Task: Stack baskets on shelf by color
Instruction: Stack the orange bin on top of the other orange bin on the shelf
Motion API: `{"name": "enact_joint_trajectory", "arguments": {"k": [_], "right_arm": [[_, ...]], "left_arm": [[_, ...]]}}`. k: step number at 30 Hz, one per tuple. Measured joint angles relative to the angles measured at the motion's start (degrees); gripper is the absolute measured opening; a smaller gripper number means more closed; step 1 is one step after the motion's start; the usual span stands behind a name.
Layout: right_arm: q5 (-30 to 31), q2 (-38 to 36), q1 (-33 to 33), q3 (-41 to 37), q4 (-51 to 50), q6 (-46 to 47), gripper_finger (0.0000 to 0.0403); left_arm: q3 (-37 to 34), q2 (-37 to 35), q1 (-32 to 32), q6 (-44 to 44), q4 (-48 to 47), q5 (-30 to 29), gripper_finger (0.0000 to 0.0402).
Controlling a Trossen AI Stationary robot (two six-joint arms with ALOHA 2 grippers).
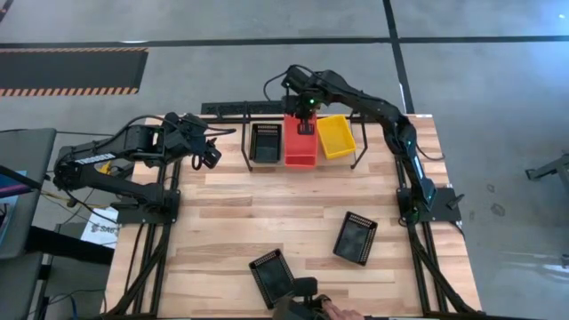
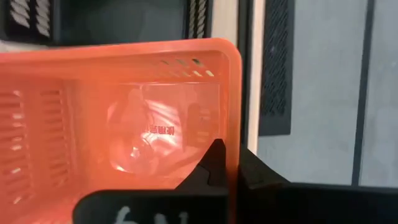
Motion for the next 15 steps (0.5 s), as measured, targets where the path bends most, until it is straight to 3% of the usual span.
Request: {"name": "enact_joint_trajectory", "arguments": {"k": [5,15], "right_arm": [[-3.6,-0.1,-0.3,3.8,-1.7,2.3,0.0003],[-7.4,-0.2,-0.7,3.8,-7.3,8.2,0.0003]], "left_arm": [[0.0,0.0,0.0,0.0,0.0,0.0,0.0242],[0.0,0.0,0.0,0.0,0.0,0.0,0.0242]]}}
